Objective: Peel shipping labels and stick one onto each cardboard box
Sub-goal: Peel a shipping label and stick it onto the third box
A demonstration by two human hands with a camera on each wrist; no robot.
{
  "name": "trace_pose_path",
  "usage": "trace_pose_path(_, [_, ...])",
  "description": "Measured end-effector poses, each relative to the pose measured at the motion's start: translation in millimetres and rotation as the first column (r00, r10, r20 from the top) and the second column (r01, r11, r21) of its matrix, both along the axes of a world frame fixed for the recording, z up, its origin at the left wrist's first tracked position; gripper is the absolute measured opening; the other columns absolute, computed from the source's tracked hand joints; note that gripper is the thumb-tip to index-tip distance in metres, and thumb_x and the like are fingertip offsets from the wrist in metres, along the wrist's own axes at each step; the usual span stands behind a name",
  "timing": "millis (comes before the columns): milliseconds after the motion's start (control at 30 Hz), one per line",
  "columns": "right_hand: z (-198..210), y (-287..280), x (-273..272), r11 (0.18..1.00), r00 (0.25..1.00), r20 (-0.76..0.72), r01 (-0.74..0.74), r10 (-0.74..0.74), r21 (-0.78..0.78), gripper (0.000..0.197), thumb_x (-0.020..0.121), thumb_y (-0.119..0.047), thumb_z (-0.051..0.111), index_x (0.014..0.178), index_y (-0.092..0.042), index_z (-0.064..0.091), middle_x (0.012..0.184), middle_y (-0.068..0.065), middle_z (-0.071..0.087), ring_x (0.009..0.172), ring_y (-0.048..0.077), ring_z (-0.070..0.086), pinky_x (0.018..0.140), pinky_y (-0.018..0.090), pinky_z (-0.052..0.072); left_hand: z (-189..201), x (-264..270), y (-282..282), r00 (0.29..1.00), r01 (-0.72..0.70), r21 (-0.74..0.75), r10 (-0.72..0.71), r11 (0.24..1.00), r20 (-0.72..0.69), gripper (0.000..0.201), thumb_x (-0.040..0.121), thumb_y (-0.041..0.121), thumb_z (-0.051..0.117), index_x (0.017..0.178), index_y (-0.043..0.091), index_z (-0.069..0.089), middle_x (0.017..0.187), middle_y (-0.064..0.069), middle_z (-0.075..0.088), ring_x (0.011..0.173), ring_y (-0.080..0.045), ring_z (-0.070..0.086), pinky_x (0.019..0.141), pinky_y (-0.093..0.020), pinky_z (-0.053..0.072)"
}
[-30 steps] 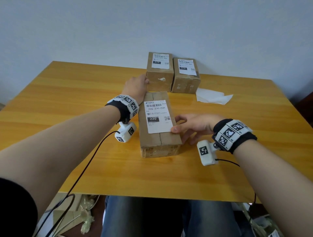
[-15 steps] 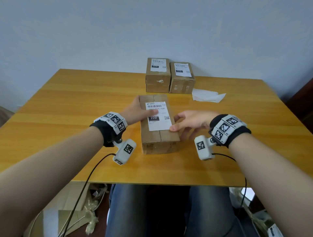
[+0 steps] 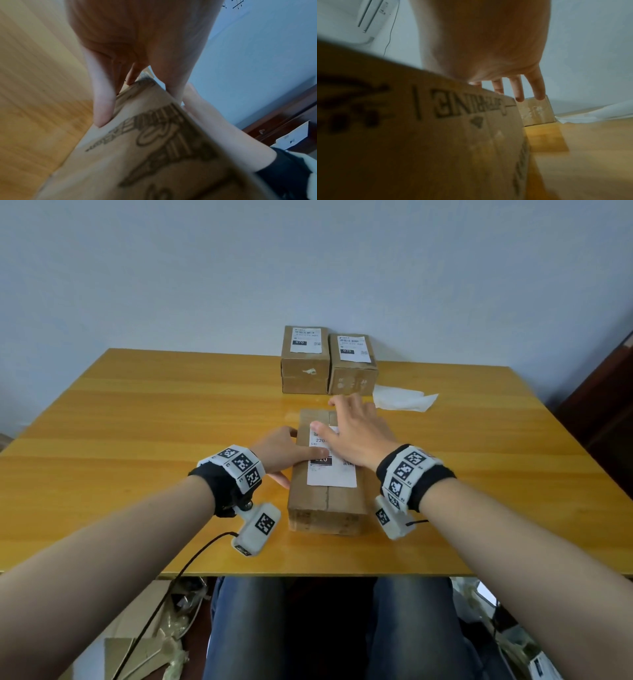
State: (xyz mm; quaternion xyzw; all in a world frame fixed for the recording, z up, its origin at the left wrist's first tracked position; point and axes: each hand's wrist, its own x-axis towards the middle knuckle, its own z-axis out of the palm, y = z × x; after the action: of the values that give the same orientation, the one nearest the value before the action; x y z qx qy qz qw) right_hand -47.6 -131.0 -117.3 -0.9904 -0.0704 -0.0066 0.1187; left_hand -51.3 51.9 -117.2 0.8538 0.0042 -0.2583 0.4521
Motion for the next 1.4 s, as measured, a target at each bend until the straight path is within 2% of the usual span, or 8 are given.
trace_pose_path(100, [-2.8, 12.2, 3.1, 0.999, 1.000, -0.018, 0.008, -0.008, -0.033, 0.071, 0.095, -0.079, 0.025, 0.144, -0.028, 0.036, 0.150, 0.010, 0.043, 0.137, 0.041, 0.037, 0.100, 0.060, 0.044, -1.2, -1.5, 0.5, 1.000, -0.022, -0.015, 0.022, 1.000, 0.016, 0.074, 0.082, 0.046, 0.082, 0.139, 0.014, 0.050, 0.113, -0.001, 0.071, 0.095, -0.019, 0.074, 0.066, -0.047, 0.065])
trace_pose_path(200, [-5.0, 18.7, 4.8, 0.998, 1.000, -0.007, 0.012, -0.013, -0.061, 0.068, 0.096, -0.078, 0.022, 0.139, -0.028, 0.040, 0.145, 0.008, 0.049, 0.134, 0.041, 0.038, 0.098, 0.061, 0.043, 0.0, -2.0, 1.3, 1.000, -0.021, -0.040, 0.022, 0.999, 0.018, 0.066, 0.085, 0.041, 0.081, 0.137, 0.013, 0.051, 0.106, 0.001, 0.072, 0.088, -0.015, 0.075, 0.063, -0.044, 0.065])
trace_pose_path(467, [-15.6, 18.6, 11.1, 0.996, 0.998, 0.044, 0.047, -0.044, -0.074, 0.068, 0.097, -0.075, 0.023, 0.139, -0.026, 0.044, 0.142, 0.007, 0.051, 0.130, 0.038, 0.039, 0.093, 0.054, 0.046, 3.2, 1.3, 9.9, 0.999, -0.008, -0.131, 0.003, 0.991, -0.040, 0.081, 0.082, 0.031, 0.086, 0.148, 0.008, 0.045, 0.119, -0.003, 0.072, 0.096, -0.015, 0.076, 0.069, -0.048, 0.065])
trace_pose_path(633, [-16.2, 18.5, 22.1, 0.986, 0.998, 0.037, 0.057, -0.052, -0.154, 0.076, 0.095, -0.078, 0.019, 0.140, -0.023, 0.048, 0.141, 0.013, 0.053, 0.128, 0.040, 0.042, 0.097, 0.055, 0.045, 4.8, 2.7, 8.2, 0.998, -0.013, -0.126, 0.006, 0.992, -0.057, 0.086, 0.079, 0.030, 0.088, 0.150, 0.009, 0.042, 0.115, -0.006, 0.074, 0.091, -0.014, 0.077, 0.068, -0.045, 0.065])
trace_pose_path(833, [-15.6, 16.8, 37.3, 0.992, 0.997, 0.068, 0.048, -0.040, -0.115, 0.069, 0.099, -0.072, 0.021, 0.125, -0.020, 0.057, 0.126, 0.010, 0.063, 0.120, 0.035, 0.049, 0.085, 0.047, 0.049, 3.9, 1.7, 7.4, 0.998, -0.034, -0.125, 0.027, 0.992, -0.057, 0.083, 0.080, 0.030, 0.088, 0.148, 0.010, 0.044, 0.112, -0.003, 0.073, 0.084, -0.009, 0.076, 0.066, -0.044, 0.065])
trace_pose_path(1067, [-15.2, 13.7, 55.7, 0.993, 0.981, 0.195, 0.010, 0.013, -0.119, 0.065, 0.103, -0.068, 0.021, 0.083, -0.019, 0.059, 0.079, -0.002, 0.061, 0.081, 0.027, 0.060, 0.067, 0.040, 0.048, 1.1, 4.5, 8.4, 0.997, -0.039, -0.144, 0.030, 0.989, -0.066, 0.078, 0.079, 0.029, 0.088, 0.143, 0.011, 0.048, 0.112, -0.003, 0.073, 0.089, -0.012, 0.076, 0.060, -0.040, 0.064])
trace_pose_path(1267, [-15.5, 12.0, 67.6, 0.988, 0.972, 0.231, -0.004, 0.040, -0.156, 0.068, 0.105, -0.064, 0.024, 0.073, -0.016, 0.059, 0.066, -0.001, 0.059, 0.060, 0.023, 0.056, 0.051, 0.032, 0.029, -2.0, 11.7, 7.8, 0.999, -0.006, -0.097, 0.002, 0.995, -0.051, 0.083, 0.074, 0.033, 0.091, 0.141, 0.013, 0.045, 0.112, -0.005, 0.070, 0.095, -0.016, 0.074, 0.067, -0.045, 0.066])
trace_pose_path(1400, [-17.3, 11.6, 74.2, 0.986, 0.966, 0.254, -0.009, 0.052, -0.165, 0.070, 0.105, -0.063, 0.024, 0.069, -0.015, 0.059, 0.062, 0.001, 0.058, 0.057, 0.025, 0.054, 0.052, 0.032, 0.032, -0.8, 17.0, 7.7, 0.998, 0.025, -0.067, -0.029, 0.997, -0.057, 0.083, 0.073, 0.034, 0.091, 0.138, 0.013, 0.043, 0.113, -0.005, 0.069, 0.097, -0.019, 0.074, 0.071, -0.048, 0.065])
